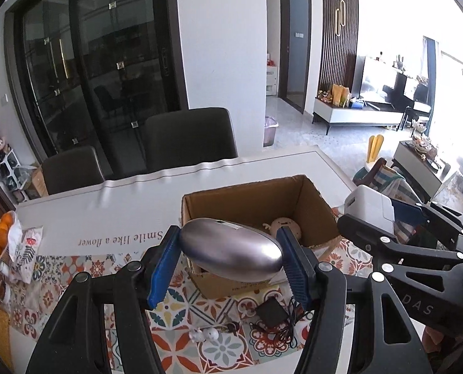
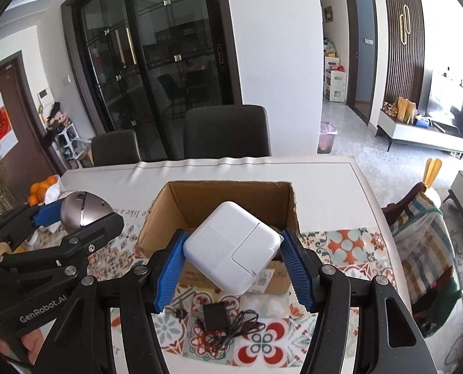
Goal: Organize rigid objects
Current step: 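Carry the charger and speaker over the cardboard box with both tools, then open both tools to drop the charger and speaker into the box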
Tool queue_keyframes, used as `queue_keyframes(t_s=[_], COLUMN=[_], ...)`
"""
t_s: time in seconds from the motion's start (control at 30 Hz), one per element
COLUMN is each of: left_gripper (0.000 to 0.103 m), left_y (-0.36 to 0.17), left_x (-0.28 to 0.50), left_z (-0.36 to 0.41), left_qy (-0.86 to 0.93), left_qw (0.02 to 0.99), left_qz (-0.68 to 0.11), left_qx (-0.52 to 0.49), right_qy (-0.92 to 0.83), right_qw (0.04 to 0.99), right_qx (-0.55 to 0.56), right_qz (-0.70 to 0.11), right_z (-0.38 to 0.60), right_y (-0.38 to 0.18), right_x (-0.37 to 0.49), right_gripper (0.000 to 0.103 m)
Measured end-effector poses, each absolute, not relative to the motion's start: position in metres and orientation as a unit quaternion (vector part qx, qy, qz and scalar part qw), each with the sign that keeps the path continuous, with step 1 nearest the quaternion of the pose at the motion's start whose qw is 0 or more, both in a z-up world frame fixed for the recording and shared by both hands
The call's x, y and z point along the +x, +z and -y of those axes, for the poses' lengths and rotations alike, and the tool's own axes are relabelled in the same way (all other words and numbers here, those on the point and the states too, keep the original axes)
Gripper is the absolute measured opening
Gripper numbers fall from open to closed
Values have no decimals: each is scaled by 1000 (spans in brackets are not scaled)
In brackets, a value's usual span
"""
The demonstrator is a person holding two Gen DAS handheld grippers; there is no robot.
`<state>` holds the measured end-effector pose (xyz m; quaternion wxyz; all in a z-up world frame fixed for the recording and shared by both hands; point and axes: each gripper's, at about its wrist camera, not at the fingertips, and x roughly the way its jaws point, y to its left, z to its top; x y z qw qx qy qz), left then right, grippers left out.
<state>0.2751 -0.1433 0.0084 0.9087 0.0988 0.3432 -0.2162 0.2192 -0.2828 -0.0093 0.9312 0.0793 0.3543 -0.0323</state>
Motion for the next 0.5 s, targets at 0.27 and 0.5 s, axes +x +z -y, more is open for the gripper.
queue_keyframes(t_s=[0.27,0.5], left_gripper=[62,62], left_y=[4,-3], left_x=[301,324], left_z=[152,156], left_qy=[-213,-209], left_qw=[903,896], left_qz=[-357,-377], left_qx=[106,102], right_qy=[-38,-36], right_qw=[928,921], right_qx=[74,75], right_qz=[-364,-381], right_z=[286,290], right_y=[-8,-14], right_x=[246,267], right_gripper=[61,61])
